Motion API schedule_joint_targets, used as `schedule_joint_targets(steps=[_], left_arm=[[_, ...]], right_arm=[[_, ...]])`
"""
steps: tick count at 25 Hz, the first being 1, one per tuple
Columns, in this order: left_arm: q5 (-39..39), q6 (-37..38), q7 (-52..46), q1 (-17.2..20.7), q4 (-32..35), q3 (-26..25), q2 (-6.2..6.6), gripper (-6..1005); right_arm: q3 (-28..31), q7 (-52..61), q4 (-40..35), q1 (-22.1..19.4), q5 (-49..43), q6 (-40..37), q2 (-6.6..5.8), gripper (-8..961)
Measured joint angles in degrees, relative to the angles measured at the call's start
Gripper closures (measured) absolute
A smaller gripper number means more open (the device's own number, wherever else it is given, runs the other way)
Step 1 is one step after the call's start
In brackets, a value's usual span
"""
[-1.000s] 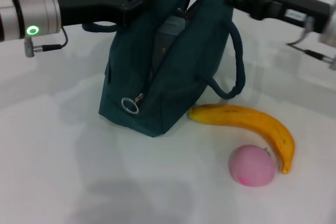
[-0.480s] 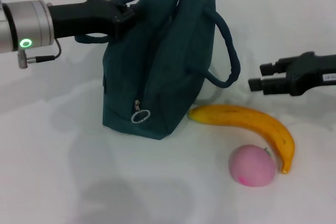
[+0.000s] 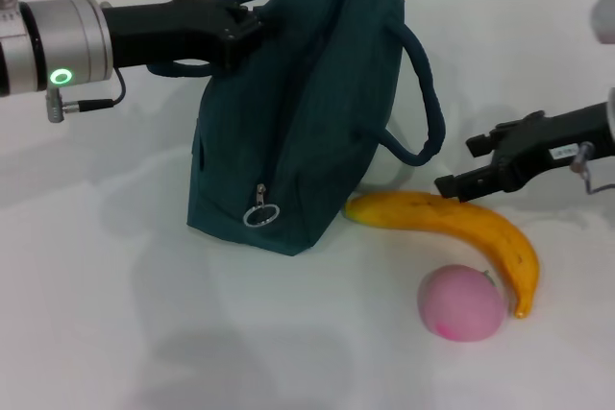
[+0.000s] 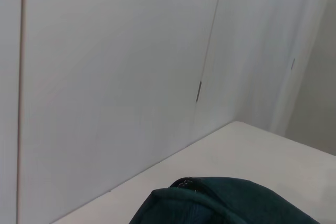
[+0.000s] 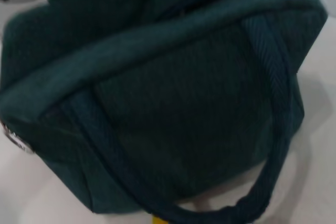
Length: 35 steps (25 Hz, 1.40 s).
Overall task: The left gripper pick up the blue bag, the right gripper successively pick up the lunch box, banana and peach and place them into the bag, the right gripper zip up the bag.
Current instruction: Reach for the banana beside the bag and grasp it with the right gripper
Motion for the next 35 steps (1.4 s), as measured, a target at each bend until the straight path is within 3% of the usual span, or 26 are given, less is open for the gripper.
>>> schedule_joint_targets(steps=[5, 14, 29, 35], left_arm=[[0.4, -0.1, -0.3, -0.1, 0.0, 0.0, 0.08, 956], [0.3, -0.2, -0.4, -0.2, 0.0, 0.0, 0.10, 956], [0.0, -0.2, -0.4, -0.2, 0.0, -0.3, 0.10, 956], [0.0, -0.3, -0.4, -0.3, 0.0, -0.5, 0.10, 956]], right_arm=[[-5.7, 3.5, 1.2, 4.3, -3.5, 1.6, 0.06, 111], [-12.8, 8.2, 5.3, 10.4, -8.3, 3.0, 0.57, 116], [-17.5, 9.2, 11.5, 13.6, -9.3, 6.5, 0.66, 126], [-17.5, 9.2, 11.3, 13.6, -9.2, 6.4, 0.60, 196]])
